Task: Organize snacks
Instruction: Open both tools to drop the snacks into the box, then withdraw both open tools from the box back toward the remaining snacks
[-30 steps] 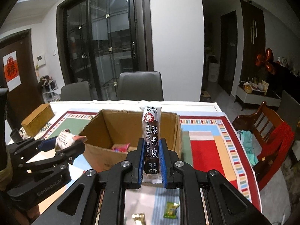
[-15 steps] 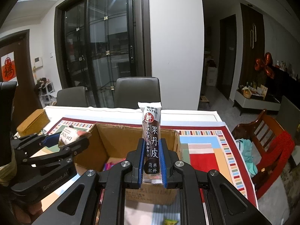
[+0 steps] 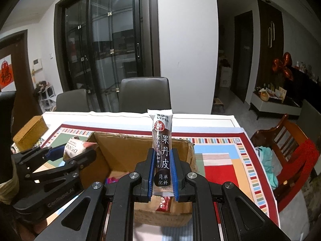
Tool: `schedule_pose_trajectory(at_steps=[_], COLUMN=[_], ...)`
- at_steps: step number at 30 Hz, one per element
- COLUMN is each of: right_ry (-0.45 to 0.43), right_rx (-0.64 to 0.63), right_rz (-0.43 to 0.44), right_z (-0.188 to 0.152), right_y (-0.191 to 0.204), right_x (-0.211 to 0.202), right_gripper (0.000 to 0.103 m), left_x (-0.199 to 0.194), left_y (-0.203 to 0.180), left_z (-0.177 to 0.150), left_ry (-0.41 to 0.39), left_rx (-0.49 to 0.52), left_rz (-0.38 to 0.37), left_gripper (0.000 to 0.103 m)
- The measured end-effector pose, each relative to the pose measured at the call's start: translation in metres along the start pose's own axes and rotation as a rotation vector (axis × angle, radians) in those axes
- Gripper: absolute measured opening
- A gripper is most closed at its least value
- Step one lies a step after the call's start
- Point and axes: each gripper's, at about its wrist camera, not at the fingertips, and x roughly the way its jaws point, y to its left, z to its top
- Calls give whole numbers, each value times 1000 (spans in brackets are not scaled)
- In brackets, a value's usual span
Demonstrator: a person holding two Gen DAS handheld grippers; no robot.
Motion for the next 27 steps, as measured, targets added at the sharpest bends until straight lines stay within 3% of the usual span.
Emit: schedule_pose_trajectory(at_steps=[3, 6, 8, 10, 13, 19, 27], right_ry=[6, 6, 5, -11, -29, -25, -35], right_rx=[-11, -22, -29, -26, -30, -23, -6], right_rz=[4, 7, -1, -22, -57, -76, -86], right_z=[1, 1, 2, 2, 1, -2, -4], right_y=[3, 5, 6, 5, 4, 1, -1], right_x=[5, 7, 7, 4, -1, -6, -17], right_gripper=[16, 17, 33, 61, 71, 75, 75], left_x=[2, 1, -1, -3, -6, -15, -25], left_y=[2, 3, 3, 4, 6, 8, 9], left_z=[0, -1, -1, -1, -2, -4, -8], left_ry=[8, 9, 5, 3, -5, -24, -23], left_rx=[1, 3, 3, 5, 10, 4, -3], left_rz=[-8, -8, -6, 0, 18, 43, 63], left_gripper=[49, 58, 67, 76, 82, 95, 97])
